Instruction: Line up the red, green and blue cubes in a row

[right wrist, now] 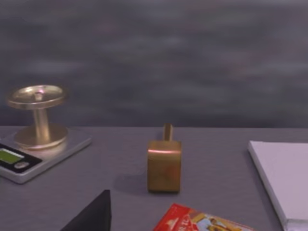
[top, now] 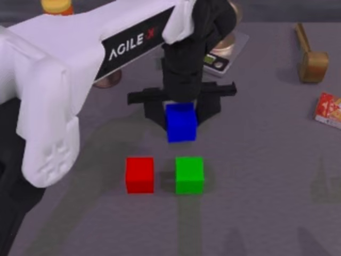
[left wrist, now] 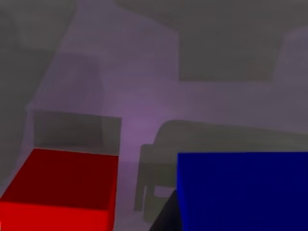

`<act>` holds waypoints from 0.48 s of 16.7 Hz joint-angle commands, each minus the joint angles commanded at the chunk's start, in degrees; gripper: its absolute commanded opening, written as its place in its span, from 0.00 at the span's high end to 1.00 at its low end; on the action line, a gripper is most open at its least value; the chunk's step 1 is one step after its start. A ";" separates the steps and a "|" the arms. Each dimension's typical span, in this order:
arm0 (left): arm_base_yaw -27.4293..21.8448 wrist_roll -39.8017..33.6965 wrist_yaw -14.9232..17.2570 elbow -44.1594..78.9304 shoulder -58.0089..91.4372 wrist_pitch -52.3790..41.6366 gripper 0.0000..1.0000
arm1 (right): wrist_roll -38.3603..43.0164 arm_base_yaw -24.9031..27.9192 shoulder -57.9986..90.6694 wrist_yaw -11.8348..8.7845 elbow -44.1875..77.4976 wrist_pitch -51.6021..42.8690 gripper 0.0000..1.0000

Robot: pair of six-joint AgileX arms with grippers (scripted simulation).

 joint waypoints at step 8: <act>-11.18 -5.66 0.22 22.14 11.00 -9.63 1.00 | 0.00 0.00 0.00 0.00 0.00 0.00 0.00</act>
